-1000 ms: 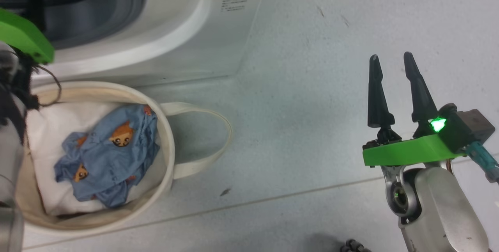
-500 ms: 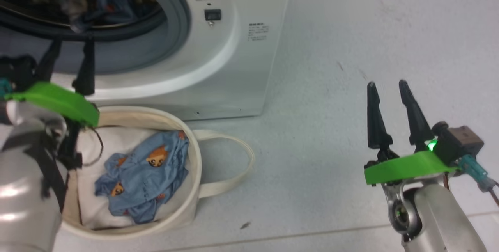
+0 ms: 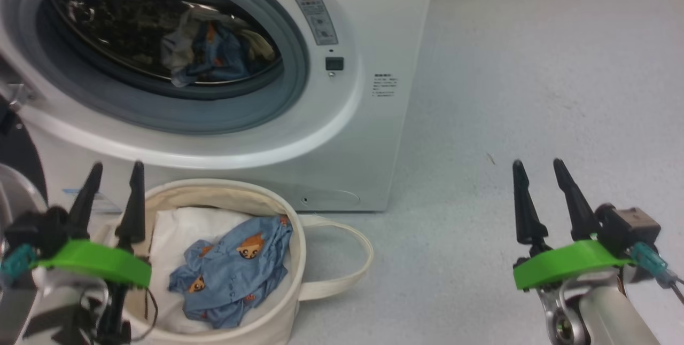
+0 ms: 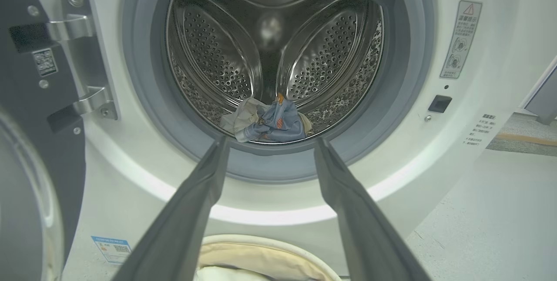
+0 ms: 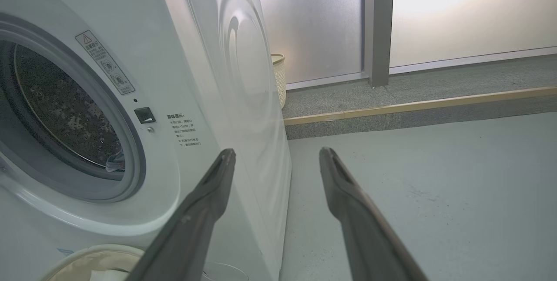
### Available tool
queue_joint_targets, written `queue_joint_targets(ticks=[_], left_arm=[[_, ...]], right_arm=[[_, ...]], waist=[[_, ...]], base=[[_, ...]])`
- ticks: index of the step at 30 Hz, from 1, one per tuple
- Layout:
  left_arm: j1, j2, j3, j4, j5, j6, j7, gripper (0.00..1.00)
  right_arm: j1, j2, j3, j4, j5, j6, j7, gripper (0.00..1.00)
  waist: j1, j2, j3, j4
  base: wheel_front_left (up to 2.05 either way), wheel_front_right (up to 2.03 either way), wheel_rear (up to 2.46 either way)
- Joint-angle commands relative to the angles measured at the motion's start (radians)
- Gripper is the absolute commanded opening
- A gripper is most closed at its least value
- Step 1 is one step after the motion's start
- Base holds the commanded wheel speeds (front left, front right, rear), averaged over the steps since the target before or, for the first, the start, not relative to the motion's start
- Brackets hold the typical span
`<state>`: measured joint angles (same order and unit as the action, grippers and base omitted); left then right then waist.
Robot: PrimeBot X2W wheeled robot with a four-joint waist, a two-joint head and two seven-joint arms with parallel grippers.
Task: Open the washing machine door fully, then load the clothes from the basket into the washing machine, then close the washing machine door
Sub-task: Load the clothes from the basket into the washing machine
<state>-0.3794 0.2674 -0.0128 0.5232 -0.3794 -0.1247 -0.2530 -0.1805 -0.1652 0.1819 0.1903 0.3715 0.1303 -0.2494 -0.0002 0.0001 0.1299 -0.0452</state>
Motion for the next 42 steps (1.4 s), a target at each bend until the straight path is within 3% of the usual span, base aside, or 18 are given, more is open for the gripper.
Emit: queue_joint_targets(ticks=[1,13,42], left_arm=[[0.001,0.019,0.054,-0.046,0.013,-0.004,-0.009,1.0],[0.094,-0.015,0.104,-0.091,0.064,-0.006,-0.009,1.0],[0.088,-0.028,0.104,-0.094,0.051,-0.006,-0.009,1.0]], right_arm=[[0.008,-0.017,0.012,-0.018,0.007,0.0,-0.012,1.0],[0.056,-0.042,-0.032,-0.019,0.019,0.0,-0.012,1.0],[0.022,-0.024,-0.007,-0.022,0.018,0.0,-0.012,1.0]], waist=[[0.0002,-0.0001,-0.028,0.025],[0.0002,-0.0001,-0.084,0.061],[0.0002,-0.0001,-0.055,0.054]], base=[[0.0,0.0,0.0],[0.0,0.0,0.0],[0.0,0.0,0.0]])
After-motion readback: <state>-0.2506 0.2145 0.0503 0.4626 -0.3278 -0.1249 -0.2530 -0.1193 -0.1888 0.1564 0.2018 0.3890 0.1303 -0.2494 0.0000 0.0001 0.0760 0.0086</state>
